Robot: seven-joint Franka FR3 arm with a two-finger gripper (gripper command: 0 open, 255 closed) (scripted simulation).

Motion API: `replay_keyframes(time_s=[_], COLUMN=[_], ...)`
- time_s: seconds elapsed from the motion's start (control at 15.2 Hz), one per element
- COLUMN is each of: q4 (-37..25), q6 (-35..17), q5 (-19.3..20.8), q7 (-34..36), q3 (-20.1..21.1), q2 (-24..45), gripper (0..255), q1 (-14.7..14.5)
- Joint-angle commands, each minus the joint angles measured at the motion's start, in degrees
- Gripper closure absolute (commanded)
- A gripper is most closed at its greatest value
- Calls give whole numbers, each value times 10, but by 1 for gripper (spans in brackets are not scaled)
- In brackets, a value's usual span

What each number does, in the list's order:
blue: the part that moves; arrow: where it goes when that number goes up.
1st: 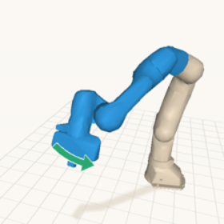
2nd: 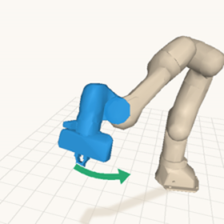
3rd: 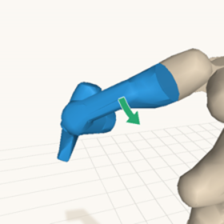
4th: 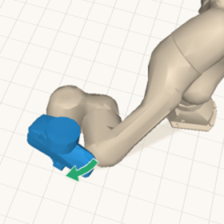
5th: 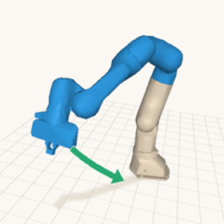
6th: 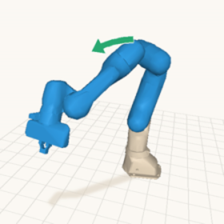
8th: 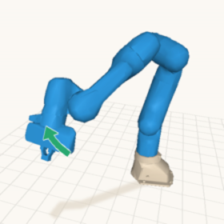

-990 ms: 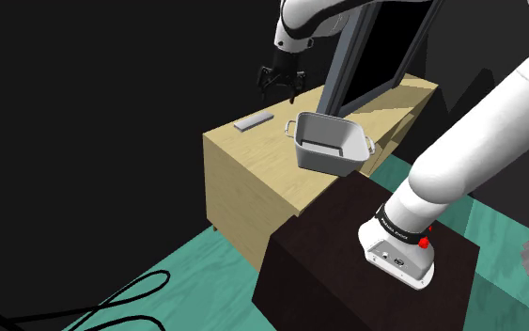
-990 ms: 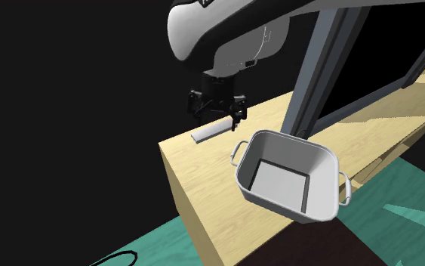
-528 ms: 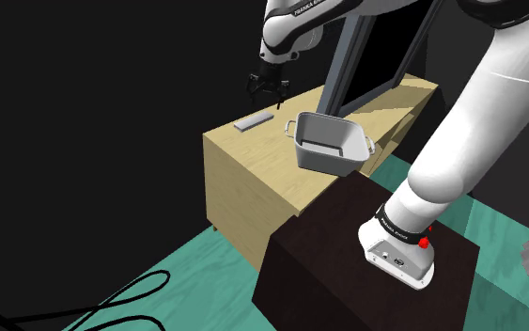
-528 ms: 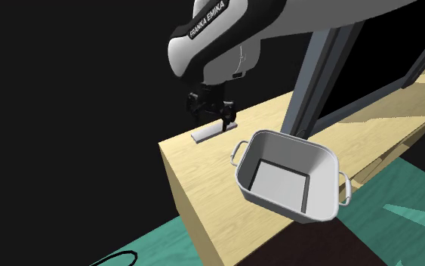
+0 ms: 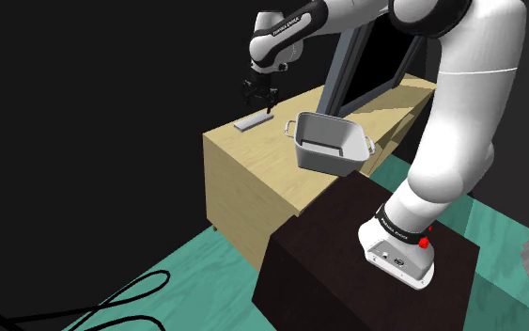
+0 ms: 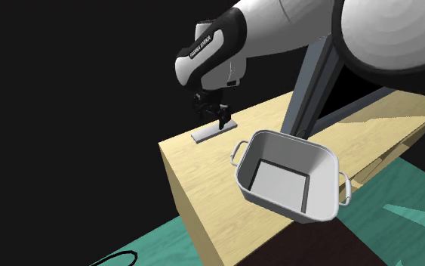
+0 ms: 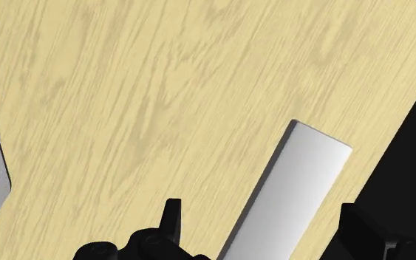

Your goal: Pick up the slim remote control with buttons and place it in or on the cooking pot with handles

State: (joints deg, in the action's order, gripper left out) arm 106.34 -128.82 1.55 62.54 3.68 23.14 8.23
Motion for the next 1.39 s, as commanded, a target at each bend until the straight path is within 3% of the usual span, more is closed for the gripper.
replay_keyframes(time_s=[0.0, 0.33, 0.86, 1.32], q4=[-42, -149, -149, -149], q6=[0, 8, -30, -30], q5=[1, -4, -4, -4], q7=[28, 86, 87, 87], q3=[-10, -36, -37, -37], q2=[41, 143, 181, 181], gripper=[0, 0, 0, 0], q1=[0, 4, 5, 5])
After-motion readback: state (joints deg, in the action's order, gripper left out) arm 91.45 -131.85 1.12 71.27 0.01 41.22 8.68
